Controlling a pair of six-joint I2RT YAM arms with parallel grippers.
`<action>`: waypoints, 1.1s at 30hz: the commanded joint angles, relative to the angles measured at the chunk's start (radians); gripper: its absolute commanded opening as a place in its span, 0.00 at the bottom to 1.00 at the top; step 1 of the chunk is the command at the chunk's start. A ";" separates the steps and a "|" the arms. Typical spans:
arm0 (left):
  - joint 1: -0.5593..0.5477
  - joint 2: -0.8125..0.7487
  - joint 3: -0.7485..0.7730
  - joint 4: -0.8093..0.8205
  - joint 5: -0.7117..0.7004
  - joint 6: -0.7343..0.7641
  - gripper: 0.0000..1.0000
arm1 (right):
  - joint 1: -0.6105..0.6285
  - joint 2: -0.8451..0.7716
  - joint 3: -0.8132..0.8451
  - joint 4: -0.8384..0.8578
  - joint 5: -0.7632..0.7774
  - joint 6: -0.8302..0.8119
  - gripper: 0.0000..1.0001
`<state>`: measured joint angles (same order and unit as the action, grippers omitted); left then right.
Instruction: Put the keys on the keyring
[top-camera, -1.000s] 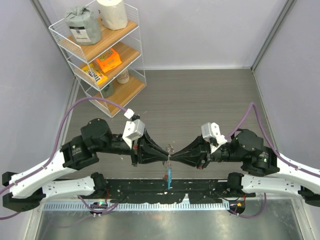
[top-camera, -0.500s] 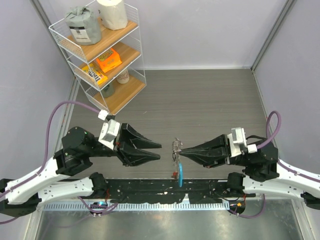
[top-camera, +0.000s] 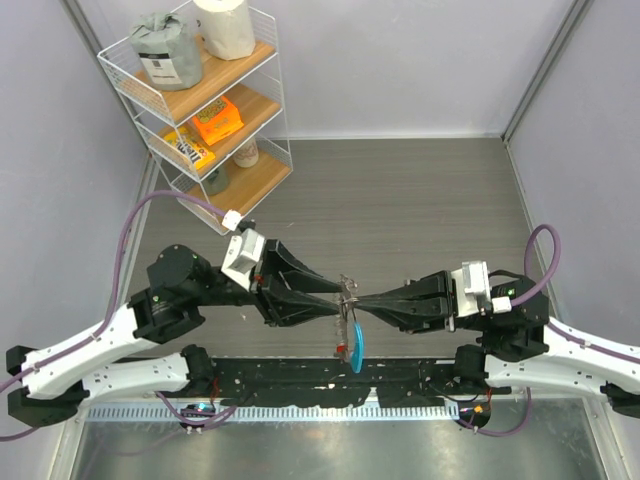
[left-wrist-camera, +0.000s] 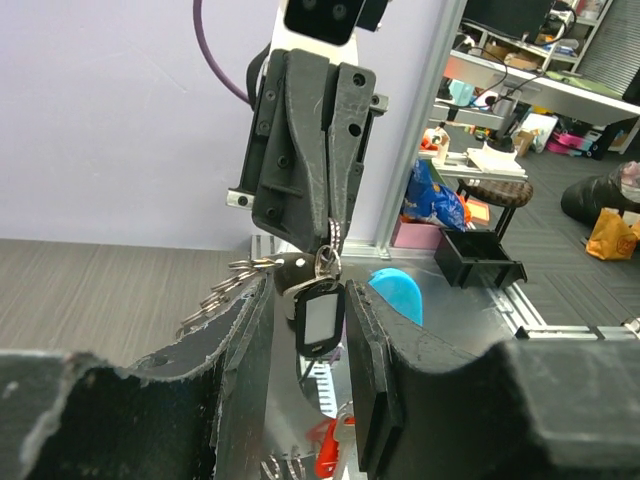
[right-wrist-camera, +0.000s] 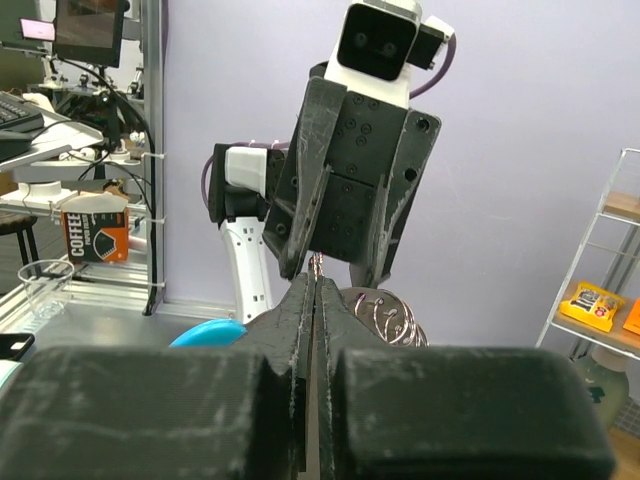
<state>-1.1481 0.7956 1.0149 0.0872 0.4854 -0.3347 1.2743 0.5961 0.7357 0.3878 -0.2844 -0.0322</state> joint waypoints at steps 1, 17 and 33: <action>-0.001 0.016 0.037 0.080 0.027 -0.017 0.40 | 0.003 0.004 0.062 0.074 -0.002 -0.011 0.06; -0.001 0.051 0.047 0.114 0.077 -0.041 0.33 | 0.003 -0.013 0.065 0.056 -0.004 -0.009 0.06; -0.001 0.114 0.042 0.186 0.189 -0.098 0.00 | 0.003 -0.001 0.059 0.154 0.002 0.026 0.06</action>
<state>-1.1488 0.8909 1.0294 0.2028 0.6334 -0.4004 1.2743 0.5896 0.7601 0.3985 -0.2905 -0.0265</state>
